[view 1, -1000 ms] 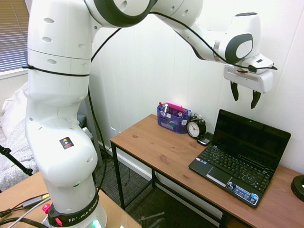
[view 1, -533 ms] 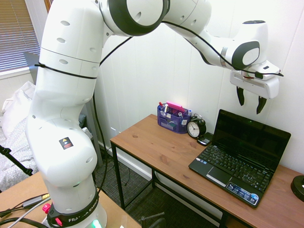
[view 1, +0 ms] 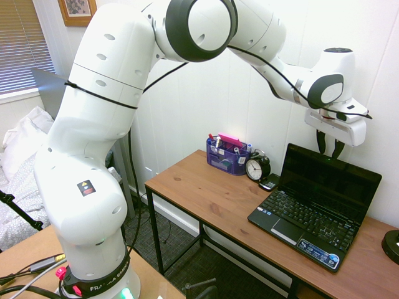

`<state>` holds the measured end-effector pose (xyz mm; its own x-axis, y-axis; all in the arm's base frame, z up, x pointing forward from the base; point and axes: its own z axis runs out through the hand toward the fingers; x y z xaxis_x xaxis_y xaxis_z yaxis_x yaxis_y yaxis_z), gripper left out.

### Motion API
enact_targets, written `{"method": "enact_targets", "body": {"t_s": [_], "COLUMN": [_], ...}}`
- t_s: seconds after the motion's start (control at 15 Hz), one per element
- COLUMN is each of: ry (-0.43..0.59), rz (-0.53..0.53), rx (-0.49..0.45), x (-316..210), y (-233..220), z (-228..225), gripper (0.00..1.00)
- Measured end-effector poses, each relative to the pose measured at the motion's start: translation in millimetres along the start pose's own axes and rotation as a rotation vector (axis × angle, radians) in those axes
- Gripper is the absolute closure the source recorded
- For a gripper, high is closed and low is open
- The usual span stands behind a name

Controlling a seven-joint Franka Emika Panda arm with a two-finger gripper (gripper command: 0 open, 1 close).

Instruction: Close the laptop lid

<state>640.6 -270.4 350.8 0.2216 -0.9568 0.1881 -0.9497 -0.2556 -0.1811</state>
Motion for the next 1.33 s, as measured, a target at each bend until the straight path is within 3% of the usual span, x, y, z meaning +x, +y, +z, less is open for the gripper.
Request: {"method": "enact_targets", "body": {"t_s": [0.67,1.33], "ry": [-0.024,-0.068], "rz": [0.001,0.018], "rx": [0.0,-0.037], "x": [15,-8], "y": [19,102], "z": [7,23], "gripper": [1.0,1.0]}}
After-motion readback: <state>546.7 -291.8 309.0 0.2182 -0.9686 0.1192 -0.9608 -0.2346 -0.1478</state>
